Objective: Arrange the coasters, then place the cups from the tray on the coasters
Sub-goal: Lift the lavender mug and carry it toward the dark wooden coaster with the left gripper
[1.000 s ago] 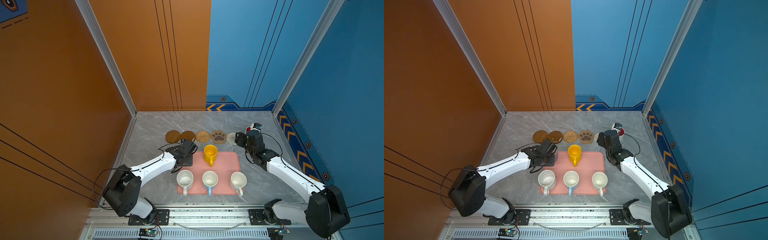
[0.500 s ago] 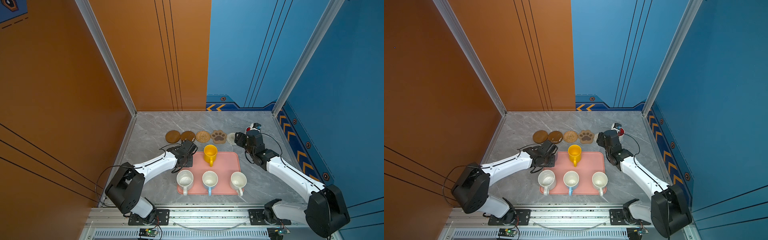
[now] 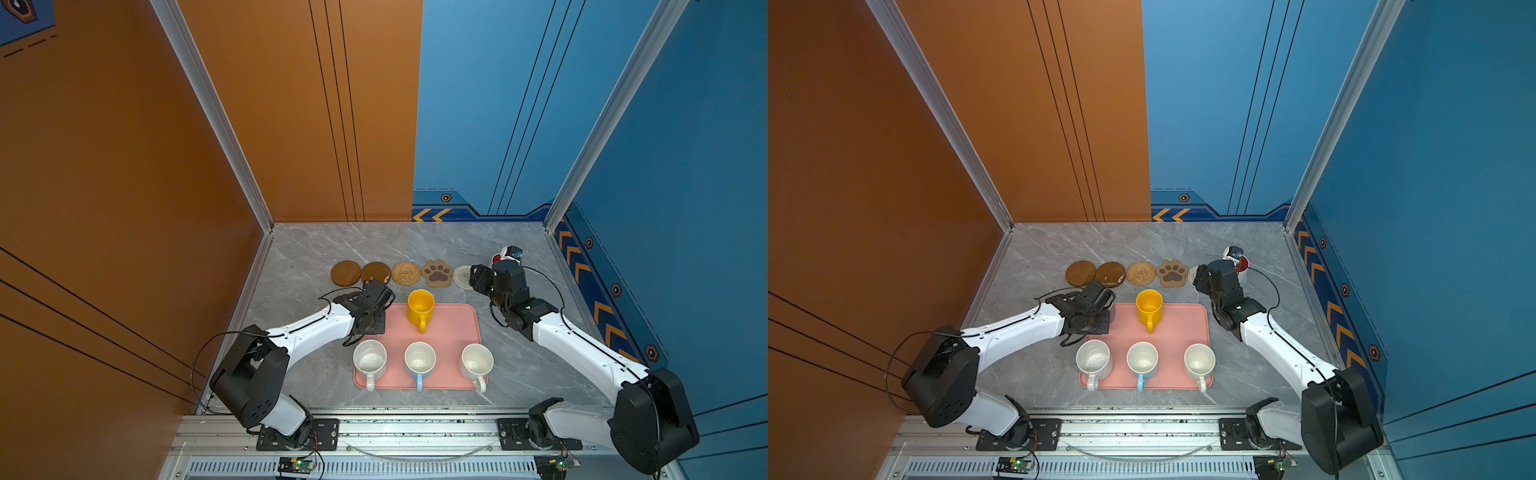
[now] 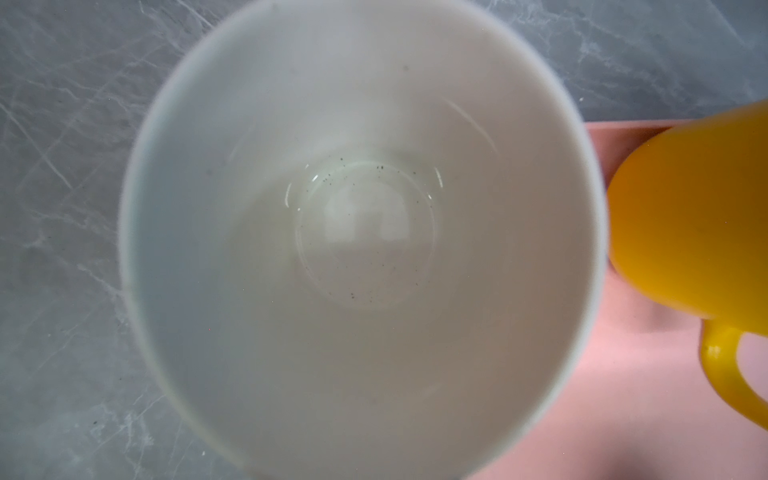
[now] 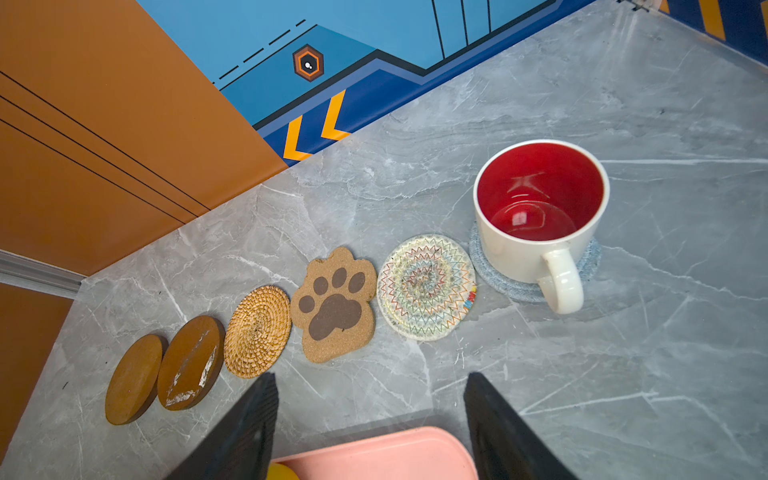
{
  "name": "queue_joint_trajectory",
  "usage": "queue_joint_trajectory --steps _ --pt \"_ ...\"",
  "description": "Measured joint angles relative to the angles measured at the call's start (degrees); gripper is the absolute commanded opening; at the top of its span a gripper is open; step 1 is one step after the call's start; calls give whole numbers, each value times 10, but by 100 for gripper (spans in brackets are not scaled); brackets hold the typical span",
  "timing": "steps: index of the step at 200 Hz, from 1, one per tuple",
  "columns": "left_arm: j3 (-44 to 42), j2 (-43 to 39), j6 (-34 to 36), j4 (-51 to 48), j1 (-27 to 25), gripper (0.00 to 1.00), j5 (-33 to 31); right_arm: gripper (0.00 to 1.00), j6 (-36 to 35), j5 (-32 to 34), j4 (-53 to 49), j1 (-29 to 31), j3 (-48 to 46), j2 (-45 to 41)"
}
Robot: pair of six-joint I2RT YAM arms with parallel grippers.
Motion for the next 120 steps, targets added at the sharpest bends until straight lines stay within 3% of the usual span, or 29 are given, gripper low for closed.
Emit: queue_joint_trajectory --steps 88,120 --pt "-3 -76 11 -1 1 0 -30 62 1 -3 0 0 0 0" --pt "5 -77 30 -5 27 0 -44 62 1 -11 0 0 0 0"
